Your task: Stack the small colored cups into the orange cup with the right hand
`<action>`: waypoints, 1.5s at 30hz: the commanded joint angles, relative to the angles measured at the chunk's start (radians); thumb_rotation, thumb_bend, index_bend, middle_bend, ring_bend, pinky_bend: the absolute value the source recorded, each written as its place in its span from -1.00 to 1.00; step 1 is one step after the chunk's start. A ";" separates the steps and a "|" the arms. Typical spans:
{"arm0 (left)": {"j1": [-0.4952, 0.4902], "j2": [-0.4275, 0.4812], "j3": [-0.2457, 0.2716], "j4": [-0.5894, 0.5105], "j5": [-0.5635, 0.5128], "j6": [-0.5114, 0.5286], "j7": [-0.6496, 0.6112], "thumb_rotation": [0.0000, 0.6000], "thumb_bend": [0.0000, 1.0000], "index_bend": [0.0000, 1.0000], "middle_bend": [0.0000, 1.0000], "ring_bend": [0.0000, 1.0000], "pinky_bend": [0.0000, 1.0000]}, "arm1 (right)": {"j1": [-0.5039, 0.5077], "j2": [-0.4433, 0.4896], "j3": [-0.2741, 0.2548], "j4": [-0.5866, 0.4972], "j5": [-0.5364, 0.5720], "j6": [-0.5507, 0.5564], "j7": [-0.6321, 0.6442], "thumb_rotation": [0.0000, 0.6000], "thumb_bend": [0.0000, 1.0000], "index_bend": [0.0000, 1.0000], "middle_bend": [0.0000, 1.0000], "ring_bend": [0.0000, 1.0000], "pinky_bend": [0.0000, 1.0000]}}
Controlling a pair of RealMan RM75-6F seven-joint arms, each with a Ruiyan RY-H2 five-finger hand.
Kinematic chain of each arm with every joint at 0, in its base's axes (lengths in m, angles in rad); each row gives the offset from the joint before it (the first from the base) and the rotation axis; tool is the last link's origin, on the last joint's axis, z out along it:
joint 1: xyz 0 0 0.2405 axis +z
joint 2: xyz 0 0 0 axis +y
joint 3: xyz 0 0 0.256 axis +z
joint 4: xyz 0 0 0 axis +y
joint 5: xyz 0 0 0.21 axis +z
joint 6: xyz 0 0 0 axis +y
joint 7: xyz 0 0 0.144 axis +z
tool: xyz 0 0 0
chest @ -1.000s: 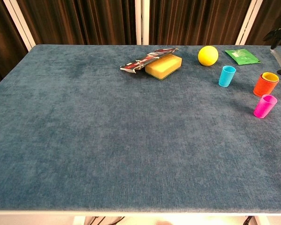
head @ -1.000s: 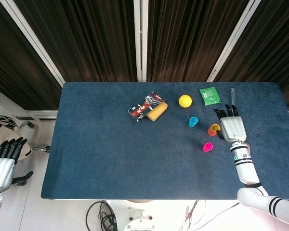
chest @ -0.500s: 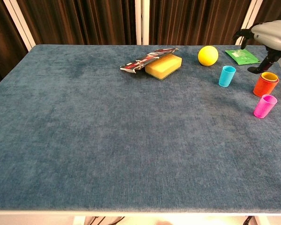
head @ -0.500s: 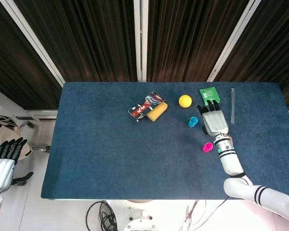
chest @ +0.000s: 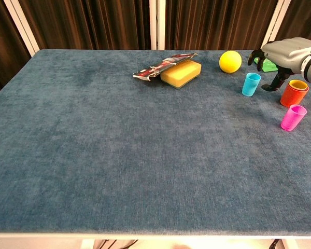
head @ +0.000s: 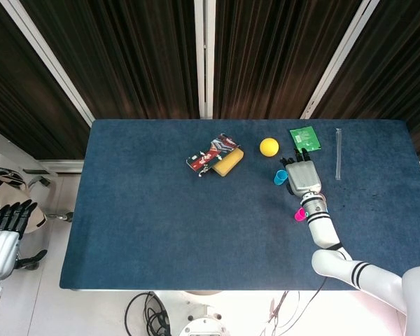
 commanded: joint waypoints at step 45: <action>-0.007 0.002 0.001 0.017 -0.004 -0.018 -0.065 1.00 -0.76 -0.91 -0.91 -1.00 -1.00 | 0.020 -0.063 -0.005 0.087 -0.054 0.022 0.085 1.00 -0.35 -0.09 -0.05 -0.78 -1.00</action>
